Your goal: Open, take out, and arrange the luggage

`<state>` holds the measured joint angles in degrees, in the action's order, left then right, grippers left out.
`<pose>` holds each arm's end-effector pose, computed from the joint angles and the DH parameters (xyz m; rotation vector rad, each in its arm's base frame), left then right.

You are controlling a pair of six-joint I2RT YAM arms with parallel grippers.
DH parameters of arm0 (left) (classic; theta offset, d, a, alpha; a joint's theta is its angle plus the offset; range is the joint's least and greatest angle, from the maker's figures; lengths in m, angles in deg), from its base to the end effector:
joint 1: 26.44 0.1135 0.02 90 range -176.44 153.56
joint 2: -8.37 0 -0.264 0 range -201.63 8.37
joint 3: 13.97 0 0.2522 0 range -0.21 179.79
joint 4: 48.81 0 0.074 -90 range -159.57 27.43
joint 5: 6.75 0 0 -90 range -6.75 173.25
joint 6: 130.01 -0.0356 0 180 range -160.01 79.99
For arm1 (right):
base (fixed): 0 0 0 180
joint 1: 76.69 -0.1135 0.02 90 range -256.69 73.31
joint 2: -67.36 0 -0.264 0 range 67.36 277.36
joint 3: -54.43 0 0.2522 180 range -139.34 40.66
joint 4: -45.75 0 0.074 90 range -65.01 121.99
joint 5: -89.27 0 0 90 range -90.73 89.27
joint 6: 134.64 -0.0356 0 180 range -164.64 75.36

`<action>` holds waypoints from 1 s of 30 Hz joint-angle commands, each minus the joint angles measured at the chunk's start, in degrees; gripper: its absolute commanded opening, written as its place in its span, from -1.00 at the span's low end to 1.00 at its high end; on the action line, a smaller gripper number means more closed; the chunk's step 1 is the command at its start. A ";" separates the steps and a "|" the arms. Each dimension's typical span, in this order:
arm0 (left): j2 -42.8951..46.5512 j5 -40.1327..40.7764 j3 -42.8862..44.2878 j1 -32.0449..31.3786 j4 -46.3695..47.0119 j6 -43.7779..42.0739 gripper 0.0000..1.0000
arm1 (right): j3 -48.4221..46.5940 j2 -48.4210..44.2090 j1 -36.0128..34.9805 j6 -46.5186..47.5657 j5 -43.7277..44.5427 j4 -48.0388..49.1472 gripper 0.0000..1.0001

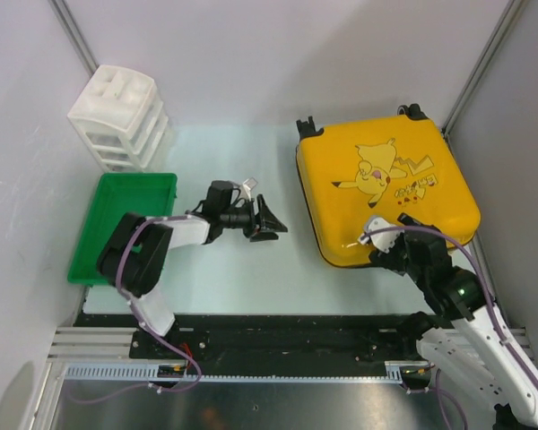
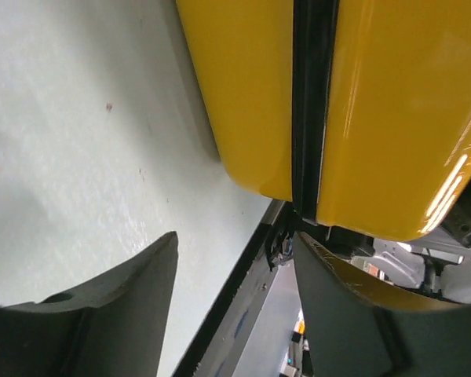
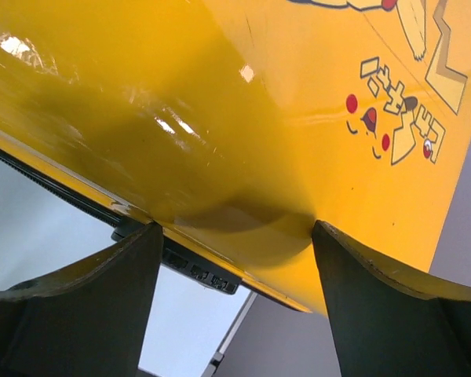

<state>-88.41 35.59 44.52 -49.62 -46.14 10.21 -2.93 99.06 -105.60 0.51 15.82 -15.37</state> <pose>0.2919 -0.1536 0.1623 -0.0313 2.4374 -1.5716 0.1019 0.0447 0.2987 -1.1899 1.8505 -0.4756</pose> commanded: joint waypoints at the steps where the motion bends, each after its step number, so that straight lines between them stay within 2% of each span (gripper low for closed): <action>1: -8.49 -2.53 5.97 -2.39 10.90 2.16 0.26 | 2.55 3.89 1.22 -3.57 5.69 16.94 0.60; 3: -11.58 -3.66 8.87 -3.19 15.89 4.18 0.22 | 2.20 3.80 2.18 -3.75 4.37 16.51 0.61; 4: -13.42 -4.45 9.14 -3.62 21.05 10.10 0.22 | 1.94 3.63 3.41 -4.18 1.84 16.07 0.61; 5: -16.75 -5.33 8.54 -3.71 35.98 14.43 0.27 | 1.67 3.37 4.20 -4.62 0.16 15.63 0.61; 6: -18.87 -5.08 8.10 -3.63 44.66 19.00 0.38 | 1.15 3.02 4.90 -4.71 -4.12 14.15 0.62; 7: -21.07 -4.55 8.01 -3.45 61.63 28.09 0.50 | 1.06 2.23 6.39 -4.89 -5.82 13.70 0.63; 8: -25.09 -4.11 8.53 -3.45 68.23 31.57 0.73 | 0.79 1.96 6.84 -5.33 -6.88 13.17 0.63; 10: -26.71 -1.92 8.71 -3.54 76.09 34.24 0.81 | -0.43 1.78 7.98 -6.12 -10.57 10.53 0.65; 15: -31.71 0.37 12.74 -3.63 79.63 35.91 0.78 | -2.90 2.13 9.04 -7.44 -15.32 7.37 0.66; 19: -33.57 1.42 16.96 -3.54 79.99 37.32 0.75 | -4.13 3.54 9.22 -7.97 -15.76 6.31 0.66; 27: -28.40 2.75 16.53 -4.59 80.08 40.75 0.55 | -4.13 5.29 9.57 -7.35 -15.94 5.43 0.66; 30: -24.88 3.45 16.35 -5.56 80.08 41.97 0.38 | -4.13 5.56 9.66 -7.26 -15.94 5.60 0.67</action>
<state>-120.89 37.56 60.74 -53.55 11.41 49.24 -5.05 103.92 -96.27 -6.25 0.92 -9.71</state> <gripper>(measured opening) 0.736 0.829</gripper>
